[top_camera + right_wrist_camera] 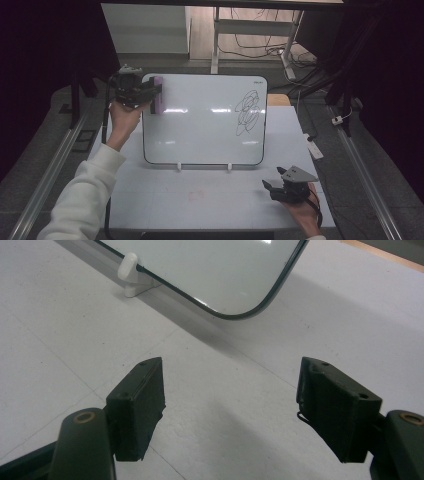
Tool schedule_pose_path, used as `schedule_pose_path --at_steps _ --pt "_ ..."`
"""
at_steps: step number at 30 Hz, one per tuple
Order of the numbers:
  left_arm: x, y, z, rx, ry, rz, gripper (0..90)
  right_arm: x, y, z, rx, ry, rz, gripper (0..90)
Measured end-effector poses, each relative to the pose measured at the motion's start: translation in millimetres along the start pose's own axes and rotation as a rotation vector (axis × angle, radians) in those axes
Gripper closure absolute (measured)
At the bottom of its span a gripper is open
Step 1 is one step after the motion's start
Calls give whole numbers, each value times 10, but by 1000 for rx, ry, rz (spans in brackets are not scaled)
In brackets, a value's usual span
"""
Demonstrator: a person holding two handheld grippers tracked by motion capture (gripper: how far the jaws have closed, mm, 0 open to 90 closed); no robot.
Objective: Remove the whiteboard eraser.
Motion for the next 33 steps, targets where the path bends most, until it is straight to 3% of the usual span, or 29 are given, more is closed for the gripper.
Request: schedule_pose_path --at_steps 6,9,14,21,25,33 --pt "92 -202 150 63 35 3 596 -10 -13 5 2 11 8 267" --pt "227 -303 240 114 42 6 596 -15 -1 -8 -5 7 9 267" --pt "387 -376 316 160 44 6 596 -19 6 -20 -9 3 9 267" --pt "674 -457 446 232 36 1 595 -26 6 -30 -14 20 15 268" --pt "796 -492 550 269 43 4 595 -32 12 -46 -13 6 16 267" --pt "997 -427 778 341 42 -9 594 -57 19 -104 -12 4 27 272"
Point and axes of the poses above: each handheld gripper's, and its own axes: y roughly forward along the jaws, x roughly out of its underside, z roughly to its right, the point moved 4 cm from there along y, roughly forward along the jaws, and after that the axes turned 8 degrees about z, right-handed, at the moved point
